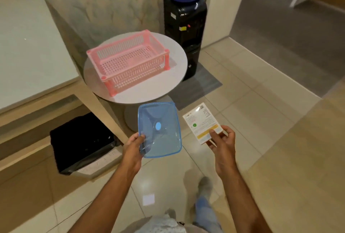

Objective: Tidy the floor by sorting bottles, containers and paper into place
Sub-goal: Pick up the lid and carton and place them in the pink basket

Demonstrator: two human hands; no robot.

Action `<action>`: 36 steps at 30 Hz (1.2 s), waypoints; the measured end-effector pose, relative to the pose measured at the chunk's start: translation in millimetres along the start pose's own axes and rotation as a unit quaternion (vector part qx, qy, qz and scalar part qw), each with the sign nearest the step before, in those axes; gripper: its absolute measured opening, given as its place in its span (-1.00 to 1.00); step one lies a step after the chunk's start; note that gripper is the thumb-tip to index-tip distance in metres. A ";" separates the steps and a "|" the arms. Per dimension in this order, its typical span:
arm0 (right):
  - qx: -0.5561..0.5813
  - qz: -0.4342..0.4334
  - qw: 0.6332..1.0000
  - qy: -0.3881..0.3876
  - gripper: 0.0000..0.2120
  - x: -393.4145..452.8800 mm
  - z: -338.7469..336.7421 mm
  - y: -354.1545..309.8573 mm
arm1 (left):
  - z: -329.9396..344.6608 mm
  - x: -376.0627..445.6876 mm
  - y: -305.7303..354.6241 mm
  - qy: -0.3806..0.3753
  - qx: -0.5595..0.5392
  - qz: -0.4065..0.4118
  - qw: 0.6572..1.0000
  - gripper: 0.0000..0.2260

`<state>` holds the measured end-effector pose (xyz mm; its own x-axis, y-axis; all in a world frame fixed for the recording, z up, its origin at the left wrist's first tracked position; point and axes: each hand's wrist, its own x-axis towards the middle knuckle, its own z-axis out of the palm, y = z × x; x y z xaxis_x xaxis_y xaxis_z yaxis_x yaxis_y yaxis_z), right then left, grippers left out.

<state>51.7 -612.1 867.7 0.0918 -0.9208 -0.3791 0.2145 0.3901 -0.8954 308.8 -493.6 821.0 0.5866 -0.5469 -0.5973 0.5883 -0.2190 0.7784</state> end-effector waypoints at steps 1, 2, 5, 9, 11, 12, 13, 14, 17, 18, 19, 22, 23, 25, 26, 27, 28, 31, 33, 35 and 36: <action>-0.006 0.000 1.000 -0.017 -0.68 18.0 3.9 -8.7 | 10.7 6.4 5.2 0.015 -0.010 0.006 1.000 -0.77; -0.013 0.000 0.999 -0.035 -0.68 36.1 8.2 -17.7 | 21.4 13.2 10.9 0.029 -0.022 0.013 0.999 -0.76; -0.033 -0.002 0.996 -0.086 -0.68 89.2 22.5 -45.5 | 51.9 30.6 29.5 0.078 -0.049 0.036 0.995 -0.77; -0.043 -0.002 0.988 -0.151 -0.68 151.2 51.7 -77.8 | 77.3 48.2 52.0 0.128 -0.098 0.071 0.984 -0.76; -0.052 0.005 0.983 -0.177 -0.66 176.9 70.5 -88.6 | 86.2 53.8 62.0 0.149 -0.119 0.085 0.978 -0.74; -0.055 0.009 0.980 -0.189 -0.65 186.2 80.2 -93.6 | 89.3 54.6 66.6 0.156 -0.132 0.091 0.975 -0.73; -0.054 0.011 0.978 -0.200 -0.65 195.8 90.7 -97.8 | 90.8 57.0 72.2 0.164 -0.146 0.095 0.971 -0.74; -0.054 0.012 0.976 -0.210 -0.66 205.1 101.9 -101.6 | 92.3 60.8 78.7 0.176 -0.158 0.094 0.967 -0.76; -0.068 0.012 0.968 -0.242 -0.64 230.2 135.0 -109.9 | 95.1 76.0 99.4 0.213 -0.178 0.100 0.955 -0.84; -0.072 0.014 0.965 -0.251 -0.62 238.5 146.0 -111.2 | 94.6 83.5 105.0 0.224 -0.186 0.102 0.951 -0.85; -0.072 0.017 0.963 -0.259 -0.59 247.3 158.2 -112.5 | 93.5 91.7 111.7 0.233 -0.193 0.103 0.948 -0.86; -0.067 0.019 0.959 -0.276 -0.62 275.7 198.7 -116.2 | 86.8 123.8 140.8 0.243 -0.203 0.114 0.942 -0.87; -0.067 0.016 0.957 -0.281 -0.64 284.7 213.1 -116.7 | 83.2 136.7 151.7 0.245 -0.205 0.117 0.940 -0.86; -0.070 0.010 0.955 -0.287 -0.66 303.3 242.1 -116.1 | 77.5 162.8 174.7 0.249 -0.201 0.122 0.939 -0.87; -0.072 0.011 0.955 -0.289 -0.66 312.7 257.4 -116.0 | 75.0 176.2 186.7 0.255 -0.200 0.122 0.938 -0.87; -0.074 0.013 0.954 -0.289 -0.67 322.5 273.7 -116.2 | 72.8 189.7 199.6 0.262 -0.202 0.122 0.936 -0.88; -0.078 0.017 0.954 -0.289 -0.68 332.3 290.5 -116.3 | 70.7 203.3 212.2 0.265 -0.204 0.123 0.934 -0.89; -0.102 0.013 0.951 -0.292 -0.71 360.4 338.9 -112.7 | 64.7 243.1 246.7 0.268 -0.197 0.121 0.935 -0.88; -0.119 0.008 0.949 -0.293 -0.69 377.7 368.3 -107.6 | 60.0 268.9 265.1 0.271 -0.170 0.117 0.940 -0.86; -0.132 0.004 0.947 -0.294 -0.64 392.9 395.3 -101.8 | 56.7 293.3 281.5 0.268 -0.140 0.120 0.945 -0.82; -0.151 0.003 0.945 -0.292 -0.62 401.3 408.1 -97.9 | 55.4 307.2 288.5 0.269 -0.122 0.116 0.948 -0.80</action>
<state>464.4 -1019.5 898.5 0.6309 -0.7274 -0.2699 -0.0665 0.2960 -0.9529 627.9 -769.6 872.8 0.8765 -0.0523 -0.4786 0.4814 0.0871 0.8722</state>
